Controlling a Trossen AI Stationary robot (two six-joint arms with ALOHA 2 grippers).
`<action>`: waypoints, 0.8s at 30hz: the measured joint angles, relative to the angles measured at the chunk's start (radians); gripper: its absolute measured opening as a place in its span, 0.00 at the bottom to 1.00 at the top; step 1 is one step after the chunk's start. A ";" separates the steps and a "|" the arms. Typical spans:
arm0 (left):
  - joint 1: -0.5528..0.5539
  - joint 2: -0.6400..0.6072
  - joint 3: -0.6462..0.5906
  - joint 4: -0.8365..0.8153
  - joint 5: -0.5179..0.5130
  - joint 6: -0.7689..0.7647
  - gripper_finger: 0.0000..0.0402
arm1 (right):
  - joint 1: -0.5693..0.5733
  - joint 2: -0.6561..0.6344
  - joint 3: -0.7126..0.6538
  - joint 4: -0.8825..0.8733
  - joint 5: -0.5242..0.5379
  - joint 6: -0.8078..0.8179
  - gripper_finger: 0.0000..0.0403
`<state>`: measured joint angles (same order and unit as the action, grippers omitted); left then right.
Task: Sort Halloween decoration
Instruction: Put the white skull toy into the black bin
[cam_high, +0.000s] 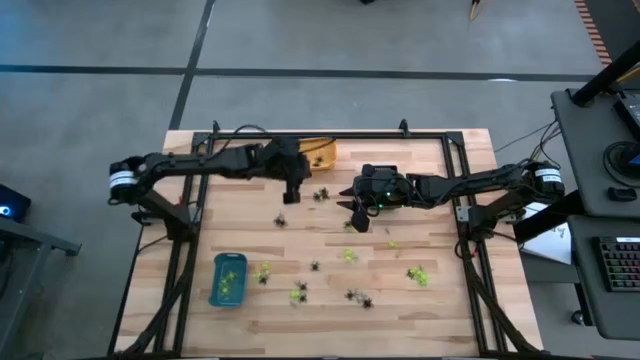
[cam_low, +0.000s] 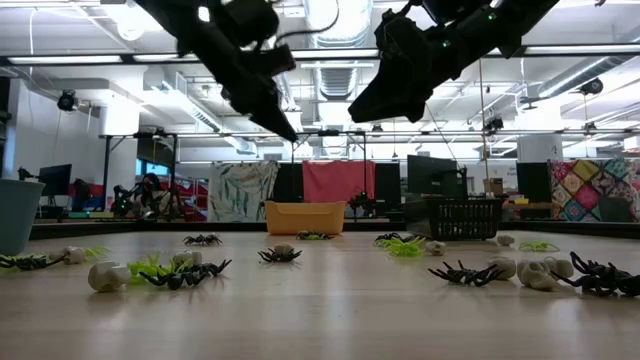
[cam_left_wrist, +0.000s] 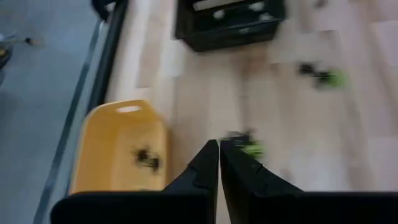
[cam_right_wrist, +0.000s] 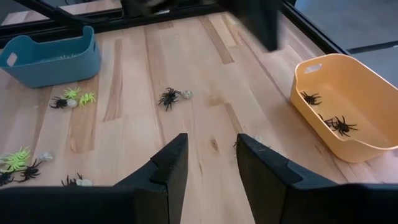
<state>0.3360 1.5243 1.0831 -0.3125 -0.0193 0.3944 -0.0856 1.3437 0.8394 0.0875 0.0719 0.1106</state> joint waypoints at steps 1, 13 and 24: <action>0.018 0.022 0.020 0.002 0.000 0.003 0.00 | 0.000 0.000 0.000 0.000 0.000 -0.003 0.32; 0.207 0.333 0.270 -0.062 -0.002 -0.051 0.00 | 0.000 0.000 0.000 -0.003 0.000 -0.011 0.32; 0.216 0.447 0.416 -0.323 0.002 -0.046 0.00 | 0.000 0.000 -0.008 -0.003 0.000 -0.008 0.33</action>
<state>0.5519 1.9709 1.4992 -0.6355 -0.0175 0.3480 -0.0856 1.3437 0.8310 0.0841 0.0723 0.1028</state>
